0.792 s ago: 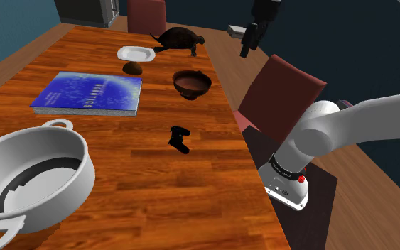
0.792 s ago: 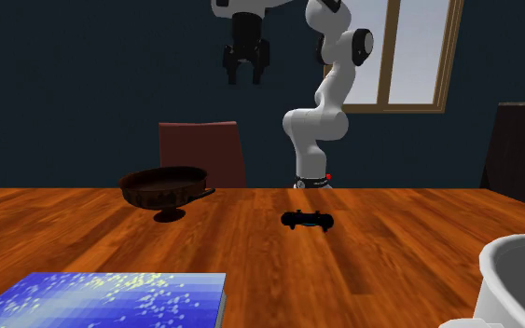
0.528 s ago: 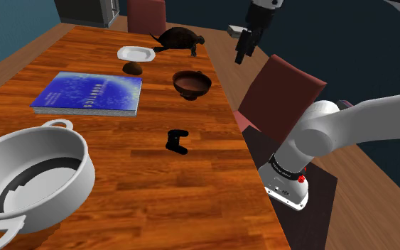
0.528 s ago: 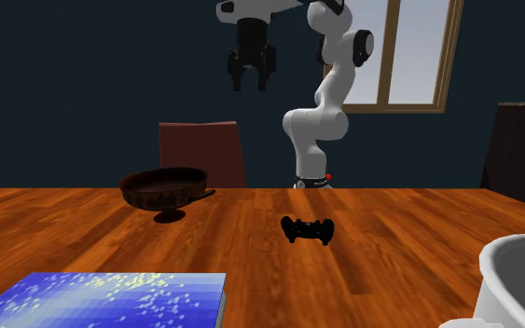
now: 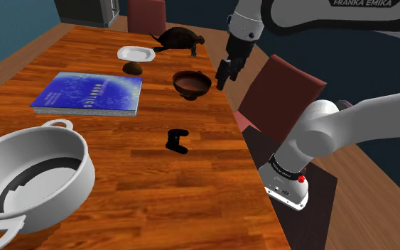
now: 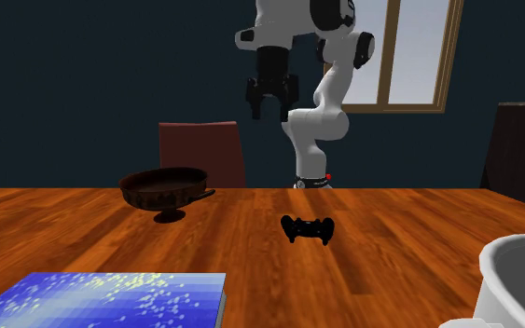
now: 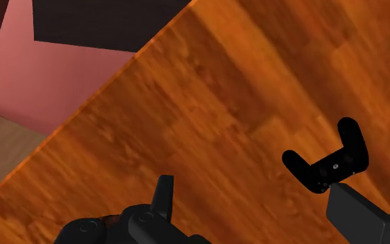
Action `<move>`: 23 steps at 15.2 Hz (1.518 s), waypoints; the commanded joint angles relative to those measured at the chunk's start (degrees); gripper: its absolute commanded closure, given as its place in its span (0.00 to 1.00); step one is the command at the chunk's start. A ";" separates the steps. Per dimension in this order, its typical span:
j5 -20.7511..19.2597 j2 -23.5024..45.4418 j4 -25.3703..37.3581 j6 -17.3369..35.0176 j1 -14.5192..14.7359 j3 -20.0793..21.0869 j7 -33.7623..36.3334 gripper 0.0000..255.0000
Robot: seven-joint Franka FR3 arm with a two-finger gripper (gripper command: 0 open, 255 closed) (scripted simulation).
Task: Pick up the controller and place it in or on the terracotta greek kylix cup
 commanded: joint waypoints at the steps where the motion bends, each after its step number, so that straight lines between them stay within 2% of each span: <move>1: 1.59 0.93 -1.54 2.65 0.71 1.91 2.29 0.00; 7: 6.43 6.59 -4.72 12.14 3.01 8.87 9.63 0.00; 13: 9.55 15.91 -4.86 22.56 4.09 16.42 17.30 0.00; 18: 9.05 25.51 -2.82 30.92 3.32 22.83 24.42 0.00; 23: 7.96 29.10 -4.24 35.78 2.56 24.19 25.42 0.00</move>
